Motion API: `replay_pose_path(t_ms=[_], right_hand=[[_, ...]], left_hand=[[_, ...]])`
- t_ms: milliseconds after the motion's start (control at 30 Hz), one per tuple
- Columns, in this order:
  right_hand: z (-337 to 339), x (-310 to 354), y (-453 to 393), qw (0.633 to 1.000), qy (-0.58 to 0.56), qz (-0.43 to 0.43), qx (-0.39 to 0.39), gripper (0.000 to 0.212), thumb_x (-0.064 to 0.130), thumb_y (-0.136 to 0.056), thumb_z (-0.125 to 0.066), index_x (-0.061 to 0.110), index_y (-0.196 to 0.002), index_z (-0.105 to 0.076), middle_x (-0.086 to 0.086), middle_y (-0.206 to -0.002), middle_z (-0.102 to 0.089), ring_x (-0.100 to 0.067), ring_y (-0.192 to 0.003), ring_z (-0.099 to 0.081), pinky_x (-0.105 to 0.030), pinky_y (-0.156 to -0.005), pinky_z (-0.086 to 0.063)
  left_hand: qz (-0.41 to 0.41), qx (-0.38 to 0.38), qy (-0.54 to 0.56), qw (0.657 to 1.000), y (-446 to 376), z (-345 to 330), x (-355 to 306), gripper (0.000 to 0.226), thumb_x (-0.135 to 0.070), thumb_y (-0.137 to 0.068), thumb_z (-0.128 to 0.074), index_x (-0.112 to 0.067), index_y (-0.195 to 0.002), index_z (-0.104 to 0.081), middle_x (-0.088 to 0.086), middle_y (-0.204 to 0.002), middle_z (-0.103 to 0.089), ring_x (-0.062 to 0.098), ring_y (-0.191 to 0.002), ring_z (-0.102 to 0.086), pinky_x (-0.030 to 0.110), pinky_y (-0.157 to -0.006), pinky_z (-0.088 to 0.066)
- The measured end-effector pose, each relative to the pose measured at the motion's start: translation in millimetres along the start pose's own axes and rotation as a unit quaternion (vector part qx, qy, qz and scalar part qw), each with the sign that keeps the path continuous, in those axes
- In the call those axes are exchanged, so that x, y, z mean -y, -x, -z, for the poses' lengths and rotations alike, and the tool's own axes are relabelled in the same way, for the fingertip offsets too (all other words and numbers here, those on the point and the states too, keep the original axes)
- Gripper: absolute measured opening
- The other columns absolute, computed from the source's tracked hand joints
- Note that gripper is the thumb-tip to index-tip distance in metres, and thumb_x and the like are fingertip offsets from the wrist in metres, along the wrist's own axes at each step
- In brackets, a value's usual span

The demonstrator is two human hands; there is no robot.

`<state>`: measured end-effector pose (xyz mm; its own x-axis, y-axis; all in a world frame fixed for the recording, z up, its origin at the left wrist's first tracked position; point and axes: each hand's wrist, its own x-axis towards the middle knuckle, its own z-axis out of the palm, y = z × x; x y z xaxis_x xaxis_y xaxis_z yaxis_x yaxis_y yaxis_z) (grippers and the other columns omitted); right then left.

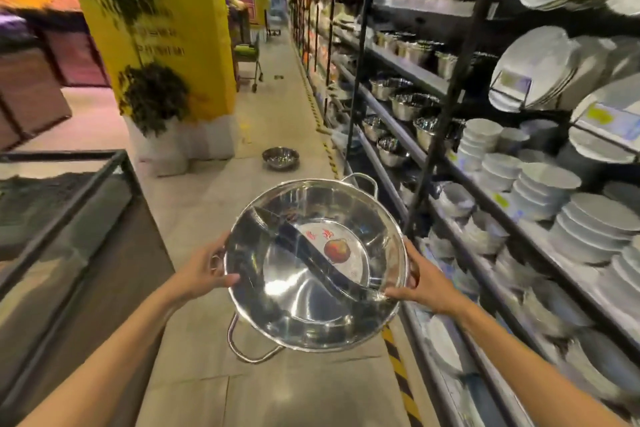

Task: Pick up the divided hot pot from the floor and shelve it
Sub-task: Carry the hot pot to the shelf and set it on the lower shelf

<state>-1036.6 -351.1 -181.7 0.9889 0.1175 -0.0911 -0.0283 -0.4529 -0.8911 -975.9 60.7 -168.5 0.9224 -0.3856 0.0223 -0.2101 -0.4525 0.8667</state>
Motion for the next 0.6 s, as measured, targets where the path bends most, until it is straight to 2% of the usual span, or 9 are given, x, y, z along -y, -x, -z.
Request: replay_pose_path(t_ms=[67,133,233,267,333,400,433,533,600], right_hand=[[14.3,4.9,-51.6,1.0,-0.008,-0.005,0.011,0.124,0.044,-0.045,-0.089,0.044,-0.143,-0.014,0.004,-0.141,-0.048,0.003,-0.114,-0.056,-0.012,-0.09,-0.048],[23.1,13.4,-101.9,1.0,0.013,0.008,0.016,0.117,0.056,-0.042,-0.086,0.057,-0.135,-0.015,0.011,-0.136,-0.05,0.0,-0.116,-0.055,-0.019,-0.098,-0.045],[28.2,21.1,-176.5,0.999,0.028,0.009,0.019,0.112,0.064,-0.04,-0.081,0.071,-0.126,-0.01,0.016,-0.132,-0.051,-0.004,-0.115,-0.054,-0.018,-0.097,-0.043],[28.6,19.7,-203.0,0.999,0.026,0.011,0.023,0.117,0.063,-0.04,-0.081,0.068,-0.13,-0.008,0.015,-0.131,-0.053,-0.006,-0.115,-0.055,-0.022,-0.099,-0.044],[28.0,14.4,-254.8,0.999,0.014,-0.002,0.03,0.125,0.047,-0.049,-0.086,0.047,-0.143,-0.004,0.01,-0.128,-0.058,-0.007,-0.114,-0.059,-0.032,-0.104,-0.044],[27.7,4.6,-307.8,0.999,0.002,-0.022,0.032,0.118,0.023,-0.062,-0.085,0.037,-0.146,-0.004,0.014,-0.118,-0.06,0.0,-0.107,-0.061,-0.02,-0.092,-0.049],[27.1,2.1,-333.2,0.999,-0.005,-0.032,0.032,0.116,0.015,-0.066,-0.083,0.034,-0.148,-0.003,0.015,-0.115,-0.06,0.001,-0.104,-0.062,-0.014,-0.084,-0.05],[26.1,2.4,-405.7,0.998,-0.011,-0.051,0.019,0.116,0.009,-0.067,-0.082,0.035,-0.148,-0.003,0.017,-0.11,-0.062,-0.004,-0.103,-0.064,-0.014,-0.08,-0.051],[29.8,2.6,-451.9,0.999,-0.025,-0.04,0.009,0.114,0.007,-0.066,-0.083,0.045,-0.142,-0.007,0.016,-0.11,-0.064,-0.002,-0.099,-0.066,-0.014,-0.079,-0.052]], left_hand=[[0.004,-0.019,-0.007,1.0,-39.9,12.5,5.0,0.076,-0.037,-0.057,-0.076,-0.021,-0.126,-0.049,-0.01,-0.11,-0.067,0.008,-0.096,-0.06,0.022,-0.083,-0.048],[0.011,-0.033,-0.008,0.999,-79.6,26.5,17.1,0.08,-0.028,-0.061,-0.078,-0.017,-0.133,-0.044,0.003,-0.114,-0.064,0.021,-0.099,-0.058,0.038,-0.09,-0.046],[0.032,-0.064,-0.023,0.997,-142.2,53.1,42.6,0.08,-0.014,-0.065,-0.078,-0.015,-0.135,-0.041,0.0,-0.106,-0.063,0.024,-0.095,-0.057,0.054,-0.097,-0.044],[0.038,-0.063,-0.025,0.997,-165.0,62.5,52.7,0.082,-0.012,-0.065,-0.078,-0.019,-0.137,-0.039,0.001,-0.107,-0.064,0.026,-0.097,-0.059,0.055,-0.098,-0.044],[0.04,-0.054,-0.028,0.997,-211.2,80.9,70.6,0.086,-0.014,-0.066,-0.079,-0.034,-0.137,-0.035,-0.002,-0.112,-0.065,0.027,-0.106,-0.059,0.05,-0.101,-0.043],[0.034,-0.052,-0.028,0.998,-260.2,99.1,86.3,0.085,-0.012,-0.067,-0.078,-0.041,-0.132,-0.032,-0.005,-0.113,-0.064,0.027,-0.11,-0.057,0.051,-0.103,-0.04],[0.041,-0.051,-0.027,0.997,-284.3,109.6,93.2,0.085,-0.011,-0.068,-0.077,-0.038,-0.134,-0.032,0.0,-0.115,-0.064,0.029,-0.112,-0.056,0.054,-0.104,-0.039],[0.054,-0.023,-0.055,0.997,-355.6,143.7,108.4,0.089,-0.016,-0.067,-0.079,-0.026,-0.141,-0.03,0.023,-0.113,-0.064,0.034,-0.104,-0.059,0.055,-0.1,-0.042],[0.053,-0.006,-0.058,0.997,-402.8,165.6,113.2,0.088,-0.014,-0.069,-0.077,-0.03,-0.141,-0.029,0.022,-0.11,-0.064,0.038,-0.102,-0.058,0.056,-0.098,-0.043]])
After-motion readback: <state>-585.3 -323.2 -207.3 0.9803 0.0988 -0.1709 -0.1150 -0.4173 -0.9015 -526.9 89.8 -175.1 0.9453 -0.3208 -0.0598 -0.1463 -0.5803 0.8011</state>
